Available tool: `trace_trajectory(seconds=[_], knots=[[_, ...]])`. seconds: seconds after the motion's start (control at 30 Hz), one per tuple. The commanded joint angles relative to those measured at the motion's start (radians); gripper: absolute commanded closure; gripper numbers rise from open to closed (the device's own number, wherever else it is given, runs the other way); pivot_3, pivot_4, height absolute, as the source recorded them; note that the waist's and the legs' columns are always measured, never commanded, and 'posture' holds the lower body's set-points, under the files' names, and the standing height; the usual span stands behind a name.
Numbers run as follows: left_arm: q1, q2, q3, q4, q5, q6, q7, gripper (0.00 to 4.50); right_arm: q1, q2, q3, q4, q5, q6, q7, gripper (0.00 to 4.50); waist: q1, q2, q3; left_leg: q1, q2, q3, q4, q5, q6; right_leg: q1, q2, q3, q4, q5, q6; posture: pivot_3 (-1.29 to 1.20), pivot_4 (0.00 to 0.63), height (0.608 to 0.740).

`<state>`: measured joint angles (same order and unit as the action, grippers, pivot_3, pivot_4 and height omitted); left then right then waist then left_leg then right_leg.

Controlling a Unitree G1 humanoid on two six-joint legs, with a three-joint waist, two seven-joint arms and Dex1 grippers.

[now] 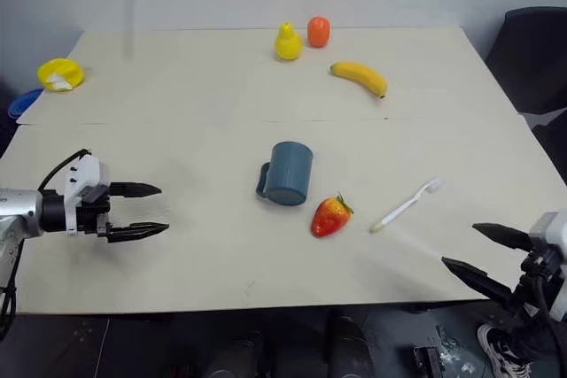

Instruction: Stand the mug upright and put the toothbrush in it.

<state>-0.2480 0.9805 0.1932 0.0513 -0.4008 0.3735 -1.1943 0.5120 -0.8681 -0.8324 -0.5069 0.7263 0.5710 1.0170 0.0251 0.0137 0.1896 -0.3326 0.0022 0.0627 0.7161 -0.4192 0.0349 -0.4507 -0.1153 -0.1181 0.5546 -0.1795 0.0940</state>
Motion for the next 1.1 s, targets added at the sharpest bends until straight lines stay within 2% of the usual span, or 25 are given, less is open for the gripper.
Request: trace_trajectory(seconds=[0.03,0.13,0.23,0.4,0.5,0.63,0.73,0.83,0.93,1.03,1.1], knots=[[0.010,-0.004,0.028,-0.027,-0.008,-0.005,0.017,0.01,-0.010,0.004,-0.014,-0.012,-0.014,-0.002,-0.022,0.00,-0.001,0.000,0.000,0.000,0.000,0.001,0.000,0.000,0.000,0.000,0.000,0.001,0.000,0.000,0.000,0.00,0.150,0.740],[0.006,-0.020,0.033,-0.020,0.001,-0.024,0.052,0.01,-0.011,0.005,-0.013,-0.010,-0.019,0.000,-0.028,0.00,-0.001,0.000,0.000,0.000,0.000,0.002,0.000,0.000,0.000,0.000,0.000,0.002,0.000,0.000,0.001,0.00,0.150,0.740],[-0.011,-0.031,0.008,0.012,0.075,-0.080,0.120,0.01,-0.014,0.012,-0.001,-0.020,-0.030,-0.004,-0.040,0.00,-0.001,0.000,0.000,0.000,0.000,0.003,0.000,0.000,0.000,0.000,0.000,0.003,0.001,0.000,0.001,0.00,0.150,0.740],[-0.024,-0.052,0.004,0.022,0.062,-0.074,0.122,0.01,-0.035,0.030,0.049,-0.036,-0.108,-0.042,-0.101,0.00,-0.001,0.000,0.000,0.000,0.000,0.004,0.000,0.000,0.000,0.000,0.000,0.003,0.002,0.000,0.001,0.00,0.150,0.740],[-0.052,-0.075,-0.001,0.010,0.024,-0.019,0.113,0.01,-0.084,0.034,0.051,-0.058,-0.078,-0.011,-0.147,0.00,-0.002,0.000,0.000,0.000,0.000,0.005,0.000,0.000,0.000,0.000,0.000,0.004,0.002,0.000,0.001,0.00,0.150,0.740],[-0.106,-0.105,-0.036,-0.048,-0.037,0.074,0.080,0.01,-0.150,0.055,0.065,-0.124,0.035,0.077,-0.217,0.00,-0.001,0.000,0.000,0.000,0.000,0.005,0.002,0.001,-0.001,0.000,0.000,0.005,0.004,0.001,0.001,0.00,0.150,0.740],[-0.229,-0.127,-0.063,-0.143,-0.177,0.205,0.014,0.01,-0.236,0.112,0.170,-0.241,0.289,0.194,-0.397,0.00,0.000,-0.002,0.001,0.000,0.000,0.003,0.002,0.001,-0.002,0.000,0.001,0.004,0.004,0.001,0.001,0.00,0.150,0.740],[-0.314,-0.122,-0.100,-0.208,-0.238,0.268,-0.047,0.01,-0.294,0.117,0.293,-0.309,0.416,0.255,-0.502,0.00,-0.002,-0.002,0.001,0.001,-0.001,0.002,0.004,0.002,-0.004,-0.001,0.001,0.005,0.005,0.001,0.000,0.00,0.150,0.740],[-0.398,-0.122,-0.137,-0.253,-0.298,0.321,-0.111,0.01,-0.388,0.143,0.436,-0.300,0.508,0.300,-0.645,0.00,-0.007,-0.002,0.001,0.002,-0.004,0.004,0.003,0.002,-0.003,0.000,0.002,0.006,0.005,0.001,0.000,0.00,0.150,0.740],[-0.432,-0.115,-0.205,-0.285,-0.266,0.278,-0.184,0.01,-0.505,0.195,0.552,-0.201,0.585,0.358,-0.836,0.00,-0.017,-0.002,0.001,0.002,-0.005,0.006,0.003,0.002,-0.004,0.002,0.003,0.007,0.005,0.001,0.000,0.00,0.150,0.740],[-0.451,-0.110,-0.240,-0.293,-0.240,0.239,-0.229,0.01,-0.563,0.210,0.608,-0.145,0.596,0.398,-0.914,0.00,-0.023,-0.002,0.001,0.006,-0.005,0.006,0.003,0.003,-0.004,0.002,0.003,0.008,0.005,0.001,0.000,0.00,0.150,0.740]])
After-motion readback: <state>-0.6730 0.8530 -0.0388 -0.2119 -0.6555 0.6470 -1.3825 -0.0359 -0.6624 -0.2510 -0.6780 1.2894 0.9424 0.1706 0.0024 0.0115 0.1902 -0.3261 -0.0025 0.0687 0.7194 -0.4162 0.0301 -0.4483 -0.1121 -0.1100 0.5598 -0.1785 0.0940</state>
